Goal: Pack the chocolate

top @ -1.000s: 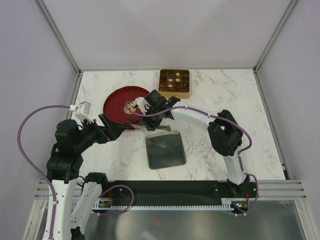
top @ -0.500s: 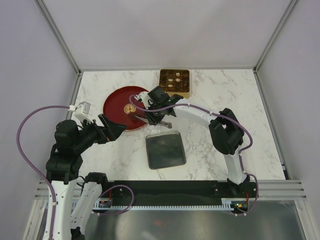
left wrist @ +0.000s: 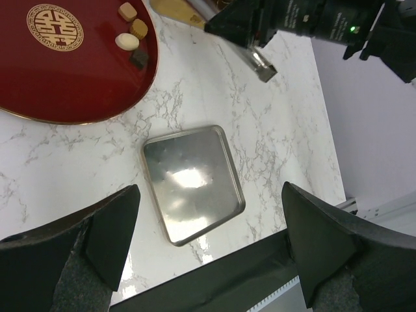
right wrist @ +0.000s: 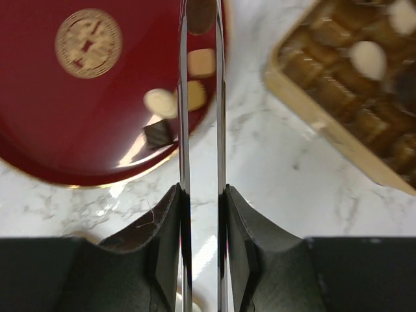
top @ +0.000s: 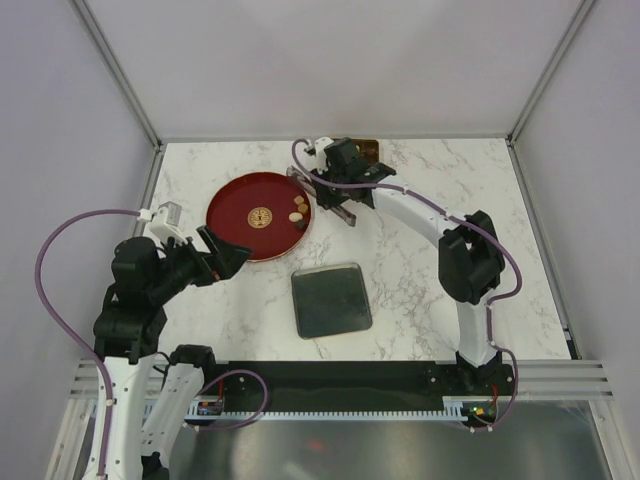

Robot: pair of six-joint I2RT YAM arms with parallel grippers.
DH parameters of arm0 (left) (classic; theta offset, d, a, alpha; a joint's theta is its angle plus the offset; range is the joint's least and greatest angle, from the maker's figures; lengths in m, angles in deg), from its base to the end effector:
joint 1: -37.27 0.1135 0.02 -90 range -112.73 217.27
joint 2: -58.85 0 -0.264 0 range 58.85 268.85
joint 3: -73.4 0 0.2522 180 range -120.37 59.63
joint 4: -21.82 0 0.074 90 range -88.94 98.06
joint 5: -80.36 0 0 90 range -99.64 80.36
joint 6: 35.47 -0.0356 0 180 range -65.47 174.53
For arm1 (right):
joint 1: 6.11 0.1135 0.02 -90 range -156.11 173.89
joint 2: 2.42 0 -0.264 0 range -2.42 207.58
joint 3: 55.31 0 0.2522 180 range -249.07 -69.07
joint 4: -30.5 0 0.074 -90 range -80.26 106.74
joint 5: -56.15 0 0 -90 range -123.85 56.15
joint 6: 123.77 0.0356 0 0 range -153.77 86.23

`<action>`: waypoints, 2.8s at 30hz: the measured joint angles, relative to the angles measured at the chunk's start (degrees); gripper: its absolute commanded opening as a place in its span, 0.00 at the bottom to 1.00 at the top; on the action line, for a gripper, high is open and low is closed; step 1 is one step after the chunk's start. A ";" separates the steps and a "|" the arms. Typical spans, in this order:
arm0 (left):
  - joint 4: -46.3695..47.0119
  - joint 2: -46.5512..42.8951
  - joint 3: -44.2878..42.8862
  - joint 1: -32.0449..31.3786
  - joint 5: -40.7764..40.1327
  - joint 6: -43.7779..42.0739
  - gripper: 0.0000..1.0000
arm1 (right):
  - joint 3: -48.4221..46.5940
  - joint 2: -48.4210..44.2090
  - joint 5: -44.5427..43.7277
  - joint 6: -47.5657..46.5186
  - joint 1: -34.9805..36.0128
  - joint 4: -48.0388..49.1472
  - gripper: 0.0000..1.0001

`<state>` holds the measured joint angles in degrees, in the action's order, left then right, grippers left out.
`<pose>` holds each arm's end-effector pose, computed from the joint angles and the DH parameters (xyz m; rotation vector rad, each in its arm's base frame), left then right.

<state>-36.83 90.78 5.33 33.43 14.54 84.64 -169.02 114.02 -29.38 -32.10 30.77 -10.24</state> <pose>0.0968 -0.0211 0.3611 -0.1752 2.0063 -0.7973 0.3734 0.2836 0.2625 -0.7533 2.2429 0.4229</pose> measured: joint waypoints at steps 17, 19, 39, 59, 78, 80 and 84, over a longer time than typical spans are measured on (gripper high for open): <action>0.68 1.57 2.19 0.00 -0.07 -0.02 0.98 | -2.27 -0.98 -9.11 3.21 -6.99 0.87 0.34; 0.76 1.68 2.21 0.00 -0.09 -0.02 0.98 | -2.84 -0.66 -9.33 3.19 -7.02 0.92 0.34; 1.01 2.21 2.23 0.00 -0.07 -0.02 0.98 | -3.26 2.67 -9.57 3.15 -7.10 1.40 0.38; 1.60 2.21 2.67 0.00 -0.09 -0.02 0.98 | -2.62 5.60 -9.94 3.23 -7.10 1.64 0.41; 1.73 2.32 2.67 0.00 -0.07 -0.02 0.98 | -2.62 5.03 -9.94 3.04 -7.10 1.70 0.47; 1.73 2.32 2.67 0.00 -0.07 -0.02 0.98 | -2.62 4.17 -9.75 3.04 -7.10 1.60 0.47; 1.73 2.29 2.67 0.00 -0.04 -0.02 0.98 | -2.62 0.76 -8.76 3.02 -6.80 1.18 0.47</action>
<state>-35.10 93.07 8.00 33.43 14.50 84.62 -171.64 114.78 -38.14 -29.08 23.98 -9.06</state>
